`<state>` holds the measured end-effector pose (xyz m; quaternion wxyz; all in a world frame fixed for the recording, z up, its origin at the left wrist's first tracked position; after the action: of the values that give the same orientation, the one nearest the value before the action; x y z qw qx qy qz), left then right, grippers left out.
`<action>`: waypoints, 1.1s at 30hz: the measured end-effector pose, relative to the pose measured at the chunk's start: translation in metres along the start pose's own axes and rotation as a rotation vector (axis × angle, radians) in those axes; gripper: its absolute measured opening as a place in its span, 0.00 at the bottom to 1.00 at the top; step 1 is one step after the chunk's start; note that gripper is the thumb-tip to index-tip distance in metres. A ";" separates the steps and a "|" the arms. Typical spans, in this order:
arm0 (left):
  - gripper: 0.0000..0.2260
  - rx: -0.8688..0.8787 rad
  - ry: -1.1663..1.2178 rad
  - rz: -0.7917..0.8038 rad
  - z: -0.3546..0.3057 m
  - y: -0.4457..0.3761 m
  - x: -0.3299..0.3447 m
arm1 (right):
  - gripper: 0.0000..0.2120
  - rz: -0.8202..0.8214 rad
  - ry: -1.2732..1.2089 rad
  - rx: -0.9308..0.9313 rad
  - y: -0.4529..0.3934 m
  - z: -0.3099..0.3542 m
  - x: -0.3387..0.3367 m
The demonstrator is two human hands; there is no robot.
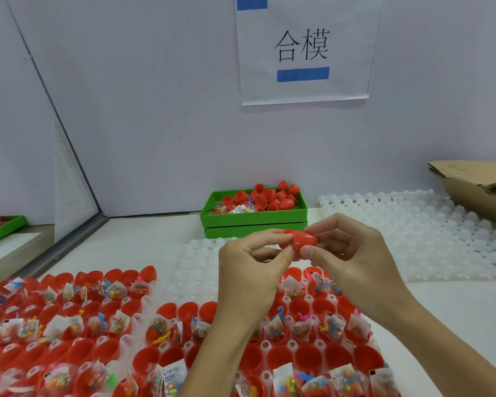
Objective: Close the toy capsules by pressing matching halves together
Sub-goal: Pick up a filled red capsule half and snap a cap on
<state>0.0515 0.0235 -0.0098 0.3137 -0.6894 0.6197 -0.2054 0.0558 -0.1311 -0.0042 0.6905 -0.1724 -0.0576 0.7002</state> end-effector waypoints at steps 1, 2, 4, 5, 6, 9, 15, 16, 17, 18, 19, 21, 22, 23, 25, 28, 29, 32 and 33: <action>0.09 0.014 -0.026 0.006 0.000 0.000 0.000 | 0.09 -0.011 0.021 -0.009 0.000 0.000 0.001; 0.09 0.029 -0.056 0.018 0.000 0.000 0.001 | 0.09 -0.021 0.035 -0.014 0.000 -0.001 0.001; 0.11 0.056 -0.094 0.052 0.000 0.001 0.002 | 0.10 -0.041 0.040 -0.015 -0.001 -0.001 0.000; 0.12 0.059 -0.093 0.060 -0.001 0.001 0.003 | 0.10 -0.048 0.033 -0.011 -0.001 -0.001 -0.001; 0.13 0.053 -0.077 0.054 -0.001 0.002 0.003 | 0.10 -0.053 0.022 -0.007 -0.002 -0.002 -0.002; 0.22 -0.011 0.043 0.016 -0.002 0.002 0.002 | 0.10 -0.050 -0.009 0.006 -0.002 -0.003 -0.003; 0.19 -0.063 0.071 0.088 -0.003 -0.005 -0.004 | 0.10 -0.007 -0.093 0.024 -0.002 -0.002 -0.004; 0.17 -0.074 0.060 0.117 -0.003 -0.004 -0.004 | 0.10 0.011 -0.106 0.025 -0.002 -0.002 -0.004; 0.15 -0.082 0.058 0.147 -0.003 -0.004 -0.004 | 0.10 0.028 -0.117 0.027 -0.001 -0.001 -0.005; 0.15 -0.082 0.062 0.171 -0.003 -0.003 -0.004 | 0.10 0.039 -0.126 0.026 -0.001 -0.001 -0.005; 0.15 -0.075 0.065 0.186 -0.004 -0.003 -0.004 | 0.10 0.045 -0.131 0.027 -0.001 -0.001 -0.006; 0.15 -0.052 0.073 0.203 -0.006 -0.003 -0.003 | 0.09 0.045 -0.135 0.032 -0.002 -0.001 -0.007; 0.15 -0.043 0.087 0.209 -0.007 -0.003 -0.003 | 0.08 0.044 -0.141 0.036 -0.002 -0.001 -0.007; 0.16 -0.038 0.099 0.210 -0.008 -0.004 -0.003 | 0.08 0.046 -0.146 0.042 -0.002 0.000 -0.007; 0.16 -0.027 0.086 0.197 -0.007 -0.004 -0.002 | 0.11 0.060 -0.149 0.053 -0.002 0.000 -0.006; 0.15 -0.016 0.048 0.163 -0.005 -0.004 -0.002 | 0.13 0.130 -0.168 0.071 -0.001 -0.002 -0.005; 0.15 -0.009 0.041 0.159 -0.005 -0.003 -0.002 | 0.14 0.148 -0.161 0.066 -0.001 -0.002 -0.004; 0.14 0.015 0.035 0.144 -0.007 -0.004 -0.002 | 0.14 0.138 -0.134 0.039 -0.001 -0.001 -0.005; 0.13 0.021 0.036 0.141 -0.007 -0.004 -0.002 | 0.15 0.133 -0.141 0.040 -0.001 0.000 -0.006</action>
<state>0.0495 0.0247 -0.0014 0.3233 -0.6371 0.6700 -0.2015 0.0571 -0.1369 -0.0027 0.6402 -0.1124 -0.0804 0.7557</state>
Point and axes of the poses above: each hand's wrist, its own y-axis away from the middle knuckle, its own x-axis out of the palm, z = x × y, the point moved 3 cm from there along -y, towards the middle knuckle, and after that the axes turned 12 degrees about x, right-handed, at the moved point
